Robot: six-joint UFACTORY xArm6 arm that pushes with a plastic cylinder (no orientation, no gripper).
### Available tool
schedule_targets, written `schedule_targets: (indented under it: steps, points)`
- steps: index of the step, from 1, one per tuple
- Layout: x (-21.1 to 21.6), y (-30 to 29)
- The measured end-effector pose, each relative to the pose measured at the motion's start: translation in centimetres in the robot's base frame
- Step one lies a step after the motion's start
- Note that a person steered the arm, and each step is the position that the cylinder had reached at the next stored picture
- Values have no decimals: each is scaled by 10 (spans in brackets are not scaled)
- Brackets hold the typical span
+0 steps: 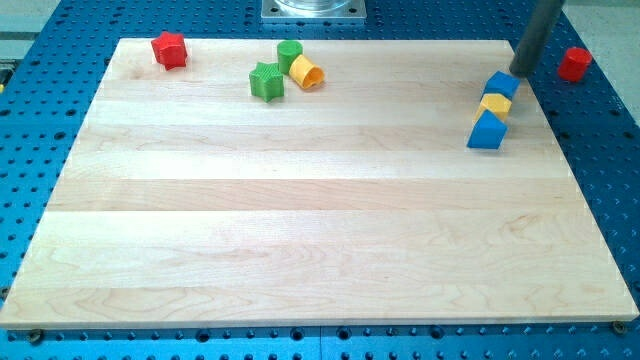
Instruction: Push the yellow hexagon into the green star
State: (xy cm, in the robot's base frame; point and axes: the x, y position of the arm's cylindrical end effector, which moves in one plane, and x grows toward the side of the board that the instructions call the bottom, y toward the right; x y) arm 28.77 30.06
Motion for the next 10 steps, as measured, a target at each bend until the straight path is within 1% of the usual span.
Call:
schedule_targets:
  steps: [1, 2, 3, 4, 5, 6, 7, 8, 9, 10]
  points:
    - [76, 1]
    - [77, -43]
    - [31, -130]
    - [18, -225]
    - [22, -163]
    - [37, -190]
    - [67, -246]
    - [93, -243]
    - [77, -292]
    - [110, -309]
